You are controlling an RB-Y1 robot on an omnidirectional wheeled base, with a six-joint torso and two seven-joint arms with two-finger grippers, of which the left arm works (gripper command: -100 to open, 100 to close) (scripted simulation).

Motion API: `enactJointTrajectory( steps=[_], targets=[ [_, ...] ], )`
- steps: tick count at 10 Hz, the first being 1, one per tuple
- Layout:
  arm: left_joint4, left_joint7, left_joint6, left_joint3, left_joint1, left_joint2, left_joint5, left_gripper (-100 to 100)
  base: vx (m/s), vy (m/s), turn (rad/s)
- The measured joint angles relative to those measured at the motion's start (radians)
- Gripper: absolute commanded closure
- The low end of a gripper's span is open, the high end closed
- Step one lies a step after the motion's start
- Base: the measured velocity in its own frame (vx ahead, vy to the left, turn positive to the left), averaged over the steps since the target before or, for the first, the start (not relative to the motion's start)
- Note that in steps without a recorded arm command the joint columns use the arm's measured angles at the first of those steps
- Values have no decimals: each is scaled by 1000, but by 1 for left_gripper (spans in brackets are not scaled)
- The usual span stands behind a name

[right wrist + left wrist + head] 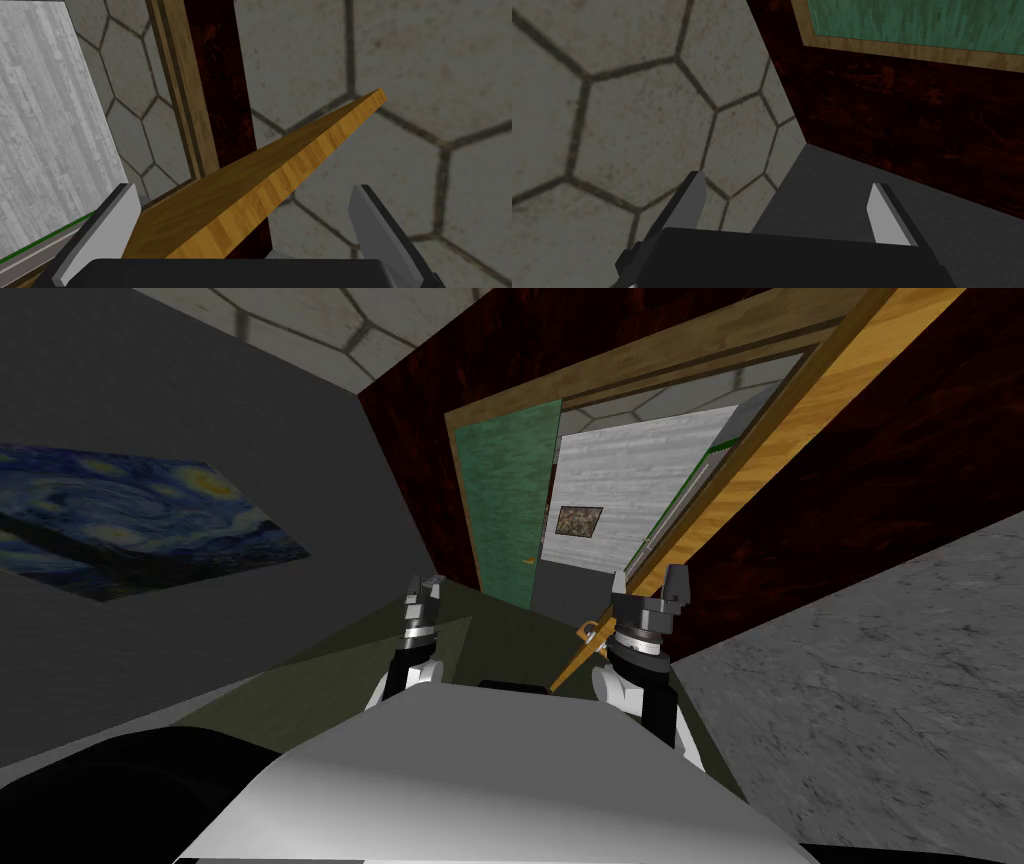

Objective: Pull the door open

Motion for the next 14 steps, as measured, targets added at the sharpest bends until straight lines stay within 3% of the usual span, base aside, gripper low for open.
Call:
enactJointTrajectory(
  steps=[5,8,14],
  targets=[
    [111,-5,-17,-2,-43,41,4,-100,99,33,-83],
    [173,-9,-36,-9,-56,57,4,-100,96,23,-86],
    [289,-14,-53,-13,-102,83,8,-100,77,26,-72]
  ],
)
